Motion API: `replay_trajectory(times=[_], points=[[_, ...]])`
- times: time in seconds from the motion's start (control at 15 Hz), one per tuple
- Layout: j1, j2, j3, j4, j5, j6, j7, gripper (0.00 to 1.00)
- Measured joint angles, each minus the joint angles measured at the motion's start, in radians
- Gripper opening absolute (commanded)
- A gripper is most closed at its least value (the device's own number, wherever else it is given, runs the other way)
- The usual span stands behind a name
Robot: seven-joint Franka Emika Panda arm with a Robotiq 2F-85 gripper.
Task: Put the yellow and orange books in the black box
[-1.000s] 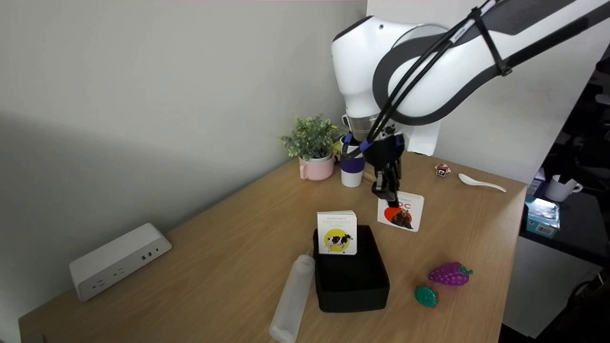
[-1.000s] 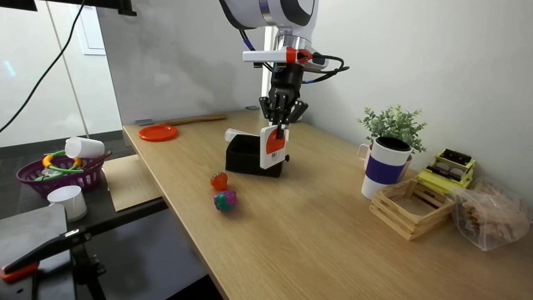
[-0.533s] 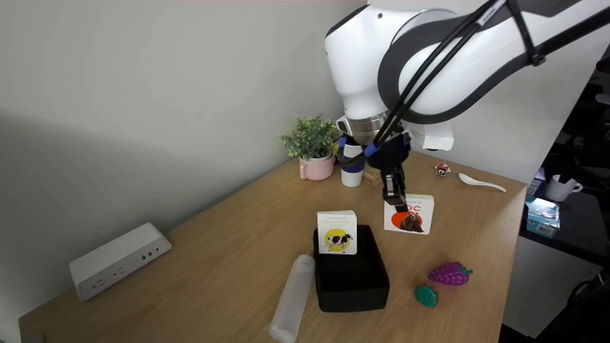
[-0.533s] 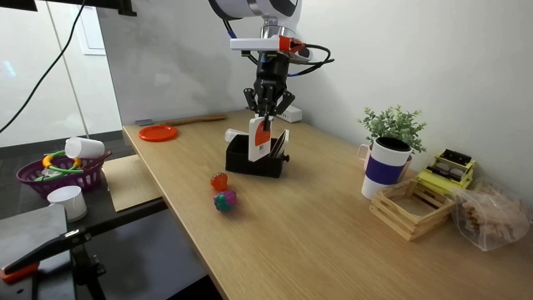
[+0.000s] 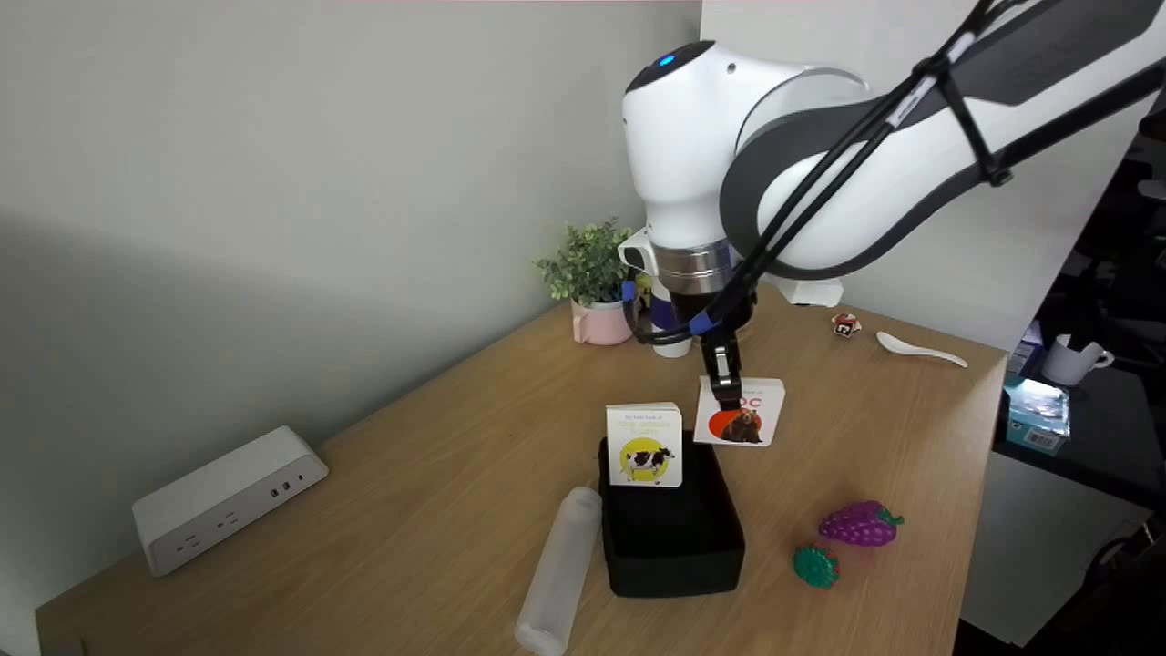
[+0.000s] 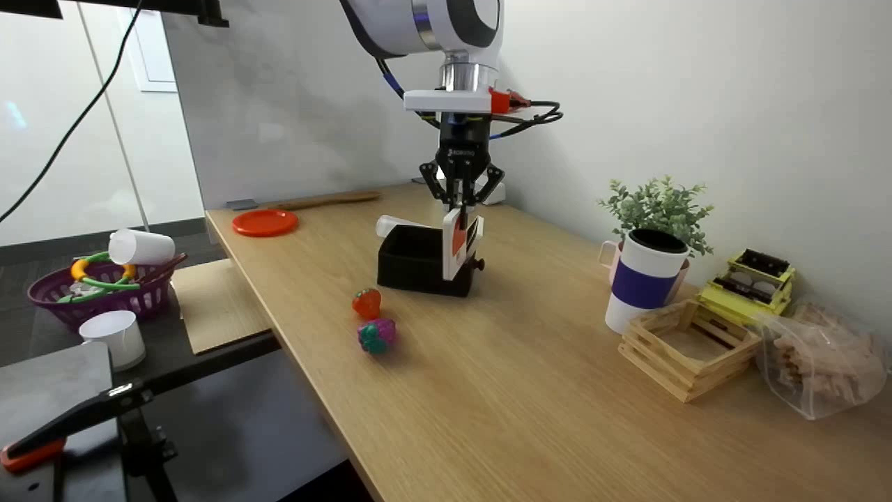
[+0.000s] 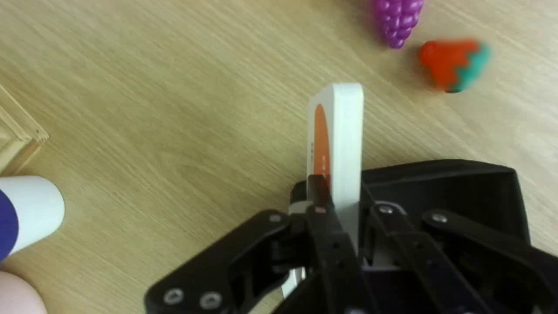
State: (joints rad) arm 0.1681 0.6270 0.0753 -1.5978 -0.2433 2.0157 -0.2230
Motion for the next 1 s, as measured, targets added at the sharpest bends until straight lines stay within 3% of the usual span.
replay_trajectory(times=[0.4, 1.0], points=[[-0.042, 0.017, 0.038, 0.000, 0.017, 0.141, -0.177, 0.04], [-0.048, 0.009, 0.048, -0.007, 0.033, 0.154, -0.163, 0.04]])
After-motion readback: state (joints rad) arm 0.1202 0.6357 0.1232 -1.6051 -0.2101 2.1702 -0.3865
